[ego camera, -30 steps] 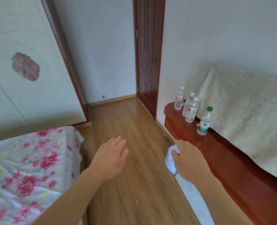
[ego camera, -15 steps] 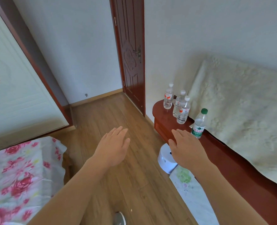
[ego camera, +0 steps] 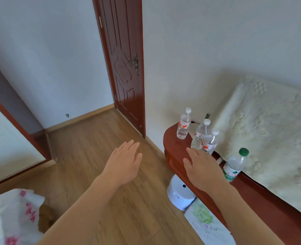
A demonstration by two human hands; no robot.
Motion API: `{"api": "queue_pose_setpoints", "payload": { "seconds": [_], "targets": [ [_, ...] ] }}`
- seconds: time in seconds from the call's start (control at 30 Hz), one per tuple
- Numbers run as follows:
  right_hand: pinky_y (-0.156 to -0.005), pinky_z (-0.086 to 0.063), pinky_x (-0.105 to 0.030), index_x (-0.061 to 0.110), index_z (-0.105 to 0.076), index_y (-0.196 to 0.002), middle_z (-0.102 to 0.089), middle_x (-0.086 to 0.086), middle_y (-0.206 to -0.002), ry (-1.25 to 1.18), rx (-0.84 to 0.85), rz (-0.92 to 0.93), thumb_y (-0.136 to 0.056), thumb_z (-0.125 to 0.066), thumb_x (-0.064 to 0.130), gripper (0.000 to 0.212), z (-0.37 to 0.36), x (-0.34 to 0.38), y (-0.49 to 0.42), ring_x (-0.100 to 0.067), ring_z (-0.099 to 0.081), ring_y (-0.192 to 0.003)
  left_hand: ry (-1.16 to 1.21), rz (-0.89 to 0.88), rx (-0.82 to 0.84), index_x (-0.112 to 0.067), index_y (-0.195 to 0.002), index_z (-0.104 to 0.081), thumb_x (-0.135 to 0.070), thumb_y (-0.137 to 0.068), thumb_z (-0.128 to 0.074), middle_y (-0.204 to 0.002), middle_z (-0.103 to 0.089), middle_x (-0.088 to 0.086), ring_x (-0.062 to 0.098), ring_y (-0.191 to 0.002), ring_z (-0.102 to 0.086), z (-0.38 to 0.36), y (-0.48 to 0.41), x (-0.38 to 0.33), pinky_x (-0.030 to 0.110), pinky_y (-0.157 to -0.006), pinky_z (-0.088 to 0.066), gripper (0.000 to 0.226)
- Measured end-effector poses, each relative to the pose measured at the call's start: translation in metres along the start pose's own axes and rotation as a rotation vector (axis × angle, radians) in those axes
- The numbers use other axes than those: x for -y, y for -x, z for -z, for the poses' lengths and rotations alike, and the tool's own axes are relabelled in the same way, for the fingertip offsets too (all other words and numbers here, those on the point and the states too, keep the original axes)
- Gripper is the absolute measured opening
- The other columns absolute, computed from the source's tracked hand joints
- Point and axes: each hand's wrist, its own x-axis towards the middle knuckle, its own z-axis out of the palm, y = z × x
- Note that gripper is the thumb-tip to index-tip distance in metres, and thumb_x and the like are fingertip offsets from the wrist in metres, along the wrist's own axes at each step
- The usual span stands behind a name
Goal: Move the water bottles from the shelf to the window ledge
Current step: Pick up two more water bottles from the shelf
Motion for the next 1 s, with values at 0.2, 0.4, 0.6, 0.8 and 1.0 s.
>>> {"api": "queue_pose_setpoints", "payload": {
  "seconds": [0.2, 0.4, 0.6, 0.8, 1.0],
  "targets": [
    [-0.107, -0.040, -0.040, 0.018, -0.048, -0.141, -0.054, -0.001, -0.141, 0.002, -0.006, -0.134, -0.095, -0.021, 0.047, 0.060, 0.002, -0.017, -0.053, -0.023, -0.050, -0.128, 0.035, -0.153, 0.030, -0.030, -0.157, -0.022, -0.047, -0.105, -0.026, -0.164, -0.018, -0.009, 0.012, -0.152, -0.014, 0.005, -0.093, -0.013, 0.038, -0.123, -0.014, 0.055],
    [-0.098, -0.043, -0.041, 0.017, -0.054, -0.130, -0.061, 0.000, -0.126, -0.126, -0.061, -0.207, -0.095, -0.029, 0.042, 0.049, 0.000, -0.048, -0.125, -0.025, -0.054, -0.117, 0.004, -0.224, 0.049, -0.028, -0.157, -0.020, -0.045, -0.105, -0.026, -0.165, -0.018, -0.007, 0.013, -0.152, -0.014, -0.002, -0.182, -0.030, 0.036, -0.123, -0.015, 0.055],
    [-0.082, -0.039, -0.034, 0.017, -0.054, -0.116, -0.059, 0.001, -0.112, -0.215, -0.068, -0.303, -0.097, -0.038, 0.034, 0.029, 0.009, -0.082, -0.195, -0.022, -0.054, -0.101, 0.001, -0.278, 0.091, -0.024, -0.158, -0.020, -0.043, -0.106, -0.029, -0.165, -0.019, -0.004, 0.014, -0.151, -0.016, -0.009, -0.262, -0.055, 0.031, -0.121, -0.015, 0.056],
    [-0.098, -0.036, -0.031, 0.018, -0.047, -0.139, -0.054, -0.001, -0.137, -0.369, -0.125, -0.418, -0.102, -0.042, 0.038, 0.042, 0.012, -0.086, -0.212, -0.021, -0.047, -0.126, 0.054, -0.362, 0.197, -0.023, -0.158, -0.018, -0.044, -0.104, -0.032, -0.165, -0.019, -0.003, 0.015, -0.151, -0.018, -0.027, -0.319, -0.081, 0.034, -0.122, -0.018, 0.059],
    [-0.105, -0.034, -0.030, 0.019, -0.042, -0.145, -0.048, 0.000, -0.147, -0.416, -0.249, -0.605, -0.100, -0.048, 0.039, 0.049, 0.006, -0.090, -0.224, -0.020, -0.043, -0.133, 0.121, -0.529, 0.259, -0.026, -0.150, -0.030, -0.046, -0.098, -0.050, -0.149, -0.043, -0.007, 0.017, -0.134, -0.042, -0.032, -0.375, -0.106, 0.031, -0.101, -0.036, 0.059]
  ]
}}
